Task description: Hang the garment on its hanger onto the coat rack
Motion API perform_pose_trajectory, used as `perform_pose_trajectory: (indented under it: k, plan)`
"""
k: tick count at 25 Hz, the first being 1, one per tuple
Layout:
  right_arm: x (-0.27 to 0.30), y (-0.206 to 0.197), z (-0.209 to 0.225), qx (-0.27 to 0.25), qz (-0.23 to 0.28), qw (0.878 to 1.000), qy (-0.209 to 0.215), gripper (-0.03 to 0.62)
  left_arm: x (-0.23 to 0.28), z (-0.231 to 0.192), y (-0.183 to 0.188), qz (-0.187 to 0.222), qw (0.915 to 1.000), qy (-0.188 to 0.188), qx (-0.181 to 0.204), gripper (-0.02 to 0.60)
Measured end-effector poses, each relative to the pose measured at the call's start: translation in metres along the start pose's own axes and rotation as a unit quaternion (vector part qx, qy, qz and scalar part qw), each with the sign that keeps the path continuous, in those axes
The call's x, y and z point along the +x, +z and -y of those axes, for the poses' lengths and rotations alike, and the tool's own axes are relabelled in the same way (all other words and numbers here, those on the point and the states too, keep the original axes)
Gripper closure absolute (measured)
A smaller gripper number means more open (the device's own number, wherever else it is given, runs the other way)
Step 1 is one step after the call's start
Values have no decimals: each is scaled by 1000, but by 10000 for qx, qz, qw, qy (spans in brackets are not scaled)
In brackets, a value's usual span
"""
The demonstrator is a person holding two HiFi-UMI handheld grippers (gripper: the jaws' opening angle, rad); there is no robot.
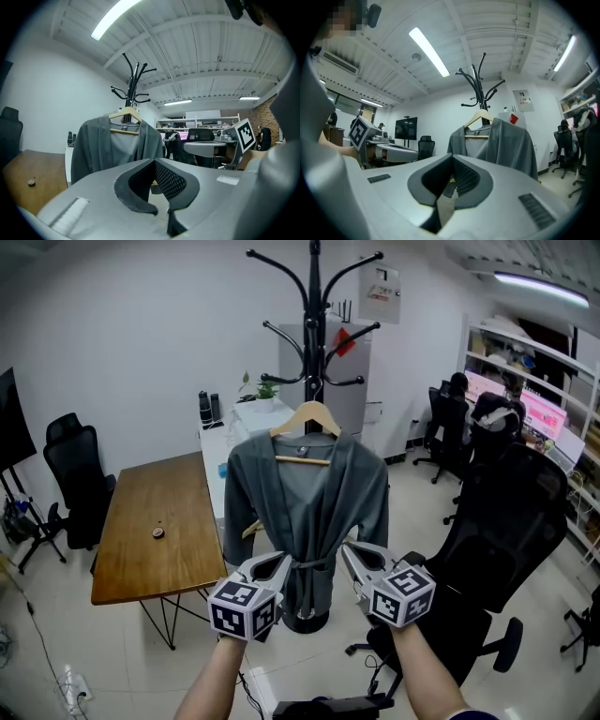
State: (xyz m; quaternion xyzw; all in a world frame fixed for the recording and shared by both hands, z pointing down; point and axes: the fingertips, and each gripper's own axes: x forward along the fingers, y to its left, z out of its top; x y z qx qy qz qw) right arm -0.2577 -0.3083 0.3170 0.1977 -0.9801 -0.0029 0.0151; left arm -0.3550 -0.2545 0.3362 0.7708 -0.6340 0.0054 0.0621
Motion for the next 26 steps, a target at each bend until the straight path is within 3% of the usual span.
perform_pose_trajectory:
  k: [26]
  plan:
    - [8, -4, -2, 22, -7, 10000, 74, 594, 3, -1, 2, -14, 10000, -13, 27, 580]
